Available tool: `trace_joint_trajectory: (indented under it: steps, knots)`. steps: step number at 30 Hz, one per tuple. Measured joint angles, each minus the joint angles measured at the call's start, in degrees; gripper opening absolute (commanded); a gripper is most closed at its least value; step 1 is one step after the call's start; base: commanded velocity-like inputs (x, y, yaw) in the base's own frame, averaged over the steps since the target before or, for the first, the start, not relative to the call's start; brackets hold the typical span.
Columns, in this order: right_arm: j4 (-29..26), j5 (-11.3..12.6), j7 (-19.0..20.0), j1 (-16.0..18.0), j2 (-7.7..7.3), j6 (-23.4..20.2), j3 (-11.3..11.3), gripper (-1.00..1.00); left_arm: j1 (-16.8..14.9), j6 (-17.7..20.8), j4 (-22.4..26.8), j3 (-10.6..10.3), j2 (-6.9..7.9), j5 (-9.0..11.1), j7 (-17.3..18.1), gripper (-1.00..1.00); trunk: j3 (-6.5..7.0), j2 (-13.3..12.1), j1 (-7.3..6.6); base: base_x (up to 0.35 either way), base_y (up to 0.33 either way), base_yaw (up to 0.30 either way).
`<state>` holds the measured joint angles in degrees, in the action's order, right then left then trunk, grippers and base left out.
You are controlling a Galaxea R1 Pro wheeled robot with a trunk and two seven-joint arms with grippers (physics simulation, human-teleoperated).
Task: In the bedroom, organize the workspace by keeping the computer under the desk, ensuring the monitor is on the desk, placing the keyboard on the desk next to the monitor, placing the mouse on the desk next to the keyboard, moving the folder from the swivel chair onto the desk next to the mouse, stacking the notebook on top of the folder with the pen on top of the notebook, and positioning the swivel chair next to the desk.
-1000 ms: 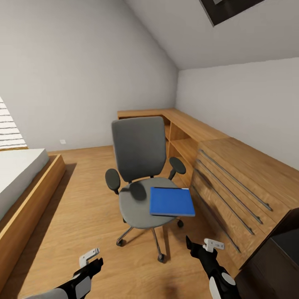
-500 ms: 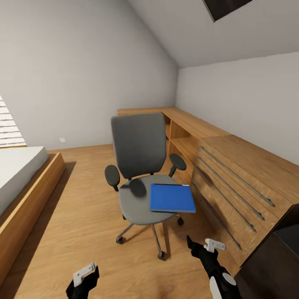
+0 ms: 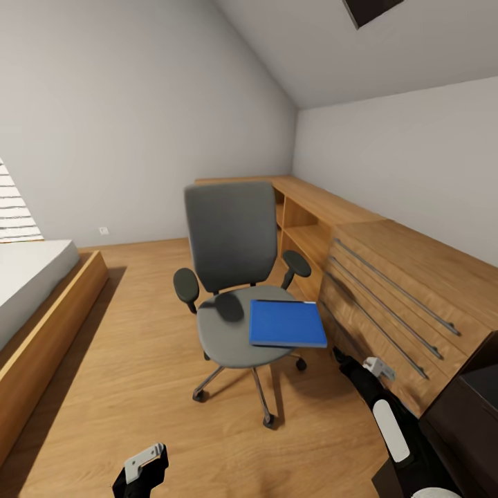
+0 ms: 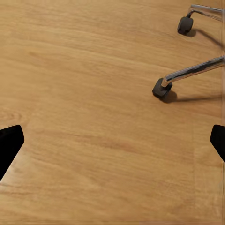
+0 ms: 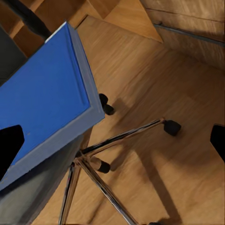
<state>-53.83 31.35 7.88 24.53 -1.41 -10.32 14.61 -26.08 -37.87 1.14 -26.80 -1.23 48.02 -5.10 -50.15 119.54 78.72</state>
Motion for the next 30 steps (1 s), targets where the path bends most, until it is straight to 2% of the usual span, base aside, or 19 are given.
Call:
trace_joint_trajectory:
  steps: [3,11,20,23,25,30]
  knots:
    - [0.3,0.7,0.4,0.2,-0.11,2.9,0.0,1.0,0.0,0.0,0.0,0.0,-0.25,0.0,0.0,1.0,-0.54,1.2,0.66,0.0,0.0,0.0]
    - [0.3,1.4,0.6,0.2,-0.13,-1.3,0.1,1.0,0.0,-0.2,0.0,0.1,-0.33,0.0,-0.2,1.0,-1.98,4.4,2.42,0.0,0.0,0.0]
    - [0.3,1.5,0.5,0.2,-0.12,-1.9,0.3,1.0,0.0,-0.3,0.0,0.1,-0.37,0.1,-0.5,1.0,-3.59,8.0,4.39,0.0,0.0,0.0]
    - [0.4,2.4,0.5,0.2,-0.14,-2.1,0.3,1.0,0.8,-0.8,0.0,0.1,-0.65,0.1,-0.5,1.0,-4.13,9.2,5.05,0.0,0.0,0.0]
    - [0.4,3.0,0.5,0.2,-0.14,-2.1,0.3,1.0,1.2,-1.5,0.0,0.1,-0.76,0.1,-0.4,1.0,-4.49,10.0,5.49,0.0,0.0,0.0]
    - [0.4,4.5,0.5,0.2,-0.16,-1.9,0.4,1.0,2.5,-6.7,0.0,0.1,-1.22,0.0,-0.1,1.0,-5.39,12.0,6.59,0.0,0.0,0.0]
